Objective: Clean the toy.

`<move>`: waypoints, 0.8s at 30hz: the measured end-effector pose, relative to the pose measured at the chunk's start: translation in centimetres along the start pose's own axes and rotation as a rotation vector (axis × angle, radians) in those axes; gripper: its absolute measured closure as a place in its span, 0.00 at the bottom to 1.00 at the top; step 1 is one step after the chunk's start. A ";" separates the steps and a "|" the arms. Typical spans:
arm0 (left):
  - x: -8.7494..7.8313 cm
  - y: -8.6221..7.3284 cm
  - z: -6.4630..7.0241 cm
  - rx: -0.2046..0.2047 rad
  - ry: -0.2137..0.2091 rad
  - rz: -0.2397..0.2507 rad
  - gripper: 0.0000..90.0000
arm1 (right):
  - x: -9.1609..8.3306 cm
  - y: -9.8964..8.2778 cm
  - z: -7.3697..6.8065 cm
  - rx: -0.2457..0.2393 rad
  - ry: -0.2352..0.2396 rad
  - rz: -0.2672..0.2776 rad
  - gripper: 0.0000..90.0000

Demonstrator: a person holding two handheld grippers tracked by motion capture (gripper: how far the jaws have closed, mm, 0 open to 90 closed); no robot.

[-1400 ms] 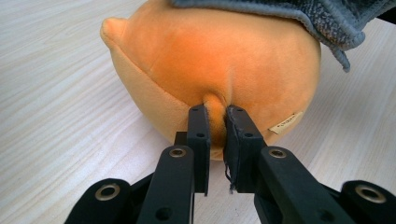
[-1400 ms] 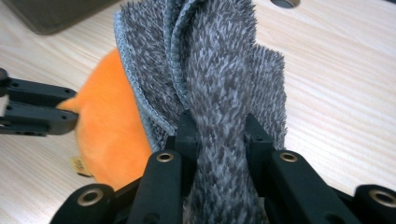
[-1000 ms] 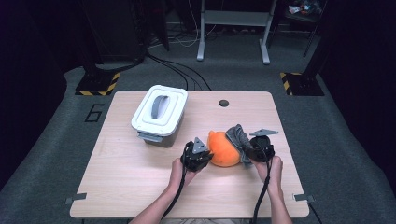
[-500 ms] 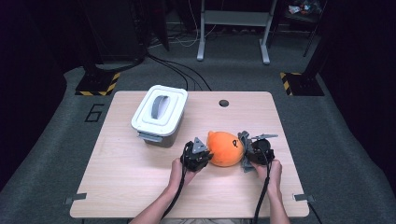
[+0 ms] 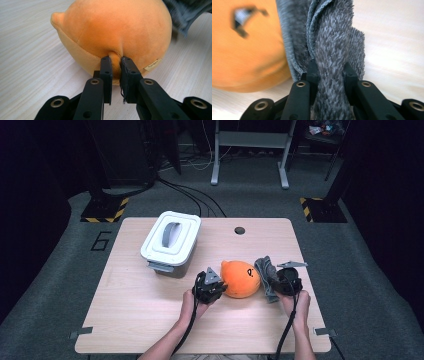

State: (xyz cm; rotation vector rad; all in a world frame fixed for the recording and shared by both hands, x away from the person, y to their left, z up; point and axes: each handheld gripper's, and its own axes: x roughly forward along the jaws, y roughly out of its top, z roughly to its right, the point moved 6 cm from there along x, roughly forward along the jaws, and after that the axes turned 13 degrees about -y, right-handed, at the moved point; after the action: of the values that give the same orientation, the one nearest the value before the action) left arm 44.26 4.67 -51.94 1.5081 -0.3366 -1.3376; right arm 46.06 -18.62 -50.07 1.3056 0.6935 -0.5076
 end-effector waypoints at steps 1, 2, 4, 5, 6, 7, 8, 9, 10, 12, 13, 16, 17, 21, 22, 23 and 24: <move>0.0 0.0 0.0 0.005 0.001 -0.004 0.89 | -0.6 0.4 0.1 -0.003 0.001 0.017 0.82; 0.0 0.0 0.0 0.007 0.002 -0.003 0.89 | -1.5 1.0 0.0 -0.004 0.004 0.046 0.82; 0.0 0.0 -0.1 0.007 0.001 -0.004 0.89 | -2.7 1.9 -0.3 -0.020 0.005 0.077 0.82; 0.0 0.0 -0.1 0.008 0.001 -0.004 0.89 | -3.3 2.3 -0.7 -0.032 0.011 0.095 0.82; 0.0 0.0 -0.1 0.008 0.001 -0.004 0.89 | -3.9 2.9 -1.3 -0.050 0.021 0.112 0.82; 0.0 0.0 -0.1 0.009 0.001 -0.004 0.89 | -4.2 3.1 -1.7 -0.056 0.028 0.116 0.82; 0.0 0.0 -0.1 0.008 0.001 -0.004 0.89 | -4.4 3.5 -2.4 -0.080 0.037 0.121 0.82; 0.0 0.0 -0.1 0.008 0.000 -0.003 0.89 | -4.3 3.7 -2.9 -0.087 0.041 0.122 0.82; 0.0 0.0 -0.1 0.009 -0.001 -0.004 0.89 | -4.2 3.7 -3.5 -0.103 0.049 0.111 0.82; 0.0 0.1 -0.1 0.008 -0.001 -0.001 0.88 | -3.4 3.7 -4.7 -0.121 0.060 0.079 0.82; -0.1 0.1 -0.1 0.007 -0.004 -0.001 0.88 | -2.9 3.7 -5.0 -0.133 0.057 0.069 0.82; -0.2 0.1 -0.2 0.005 -0.004 0.013 0.85 | -1.4 3.5 -5.5 -0.140 0.052 0.049 0.82; -0.3 0.1 -0.3 0.014 0.000 0.011 0.82 | -1.2 3.5 -5.4 -0.128 0.048 0.041 0.82; -0.2 0.0 -0.3 0.008 -0.003 -0.002 0.71 | -0.6 3.7 -5.0 -0.117 0.048 0.037 0.82; -0.2 0.0 -0.3 0.010 -0.003 -0.005 0.68 | -0.5 3.8 -4.8 -0.112 0.047 0.031 0.82; -0.1 -0.1 -0.4 0.010 0.000 -0.008 0.64 | -0.3 3.8 -4.7 -0.110 0.047 0.028 0.82; 0.1 -0.1 -0.4 0.007 -0.002 -0.017 0.60 | -0.1 3.9 -4.5 -0.113 0.047 0.037 0.82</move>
State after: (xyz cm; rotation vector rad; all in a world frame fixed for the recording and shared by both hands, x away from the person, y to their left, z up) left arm 44.53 4.86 -52.15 1.5190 -0.3308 -1.3526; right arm 47.87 -13.39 -47.82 1.2254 0.7262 -0.4032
